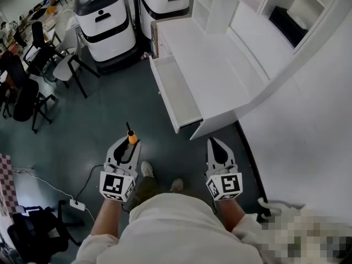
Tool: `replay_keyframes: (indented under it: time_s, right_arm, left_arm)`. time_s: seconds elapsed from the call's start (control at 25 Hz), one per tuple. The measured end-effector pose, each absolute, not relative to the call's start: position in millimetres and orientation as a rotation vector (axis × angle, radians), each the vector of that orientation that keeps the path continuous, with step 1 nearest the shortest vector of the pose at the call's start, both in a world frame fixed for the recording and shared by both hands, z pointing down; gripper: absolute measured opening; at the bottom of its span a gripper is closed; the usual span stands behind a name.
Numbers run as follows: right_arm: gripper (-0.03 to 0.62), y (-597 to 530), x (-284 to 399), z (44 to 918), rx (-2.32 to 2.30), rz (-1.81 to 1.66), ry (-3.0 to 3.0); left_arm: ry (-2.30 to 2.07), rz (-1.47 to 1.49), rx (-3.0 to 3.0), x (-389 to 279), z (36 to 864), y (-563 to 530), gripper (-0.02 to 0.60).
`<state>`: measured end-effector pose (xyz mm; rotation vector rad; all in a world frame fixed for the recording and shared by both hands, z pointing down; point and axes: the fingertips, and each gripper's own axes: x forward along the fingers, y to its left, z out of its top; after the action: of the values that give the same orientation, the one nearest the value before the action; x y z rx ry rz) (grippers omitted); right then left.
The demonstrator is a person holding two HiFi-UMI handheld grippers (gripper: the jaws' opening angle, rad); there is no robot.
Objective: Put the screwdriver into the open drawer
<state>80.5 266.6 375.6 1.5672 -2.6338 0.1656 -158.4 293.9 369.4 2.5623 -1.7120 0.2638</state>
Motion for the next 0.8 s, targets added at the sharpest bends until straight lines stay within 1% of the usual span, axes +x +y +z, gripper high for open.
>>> replay_keyframes:
  time_s: [0.32,0.8]
  right_arm:
    - [0.003,239,63,379,1.569,0.141,-2.608]
    - [0.004,162,26,372,1.648,0.131,-2.55]
  left_arm:
    - [-1.693,0.241,2.578,-176,377,260,0.112]
    - [-1.594,0.227,2.638,-208,381,167,0.112]
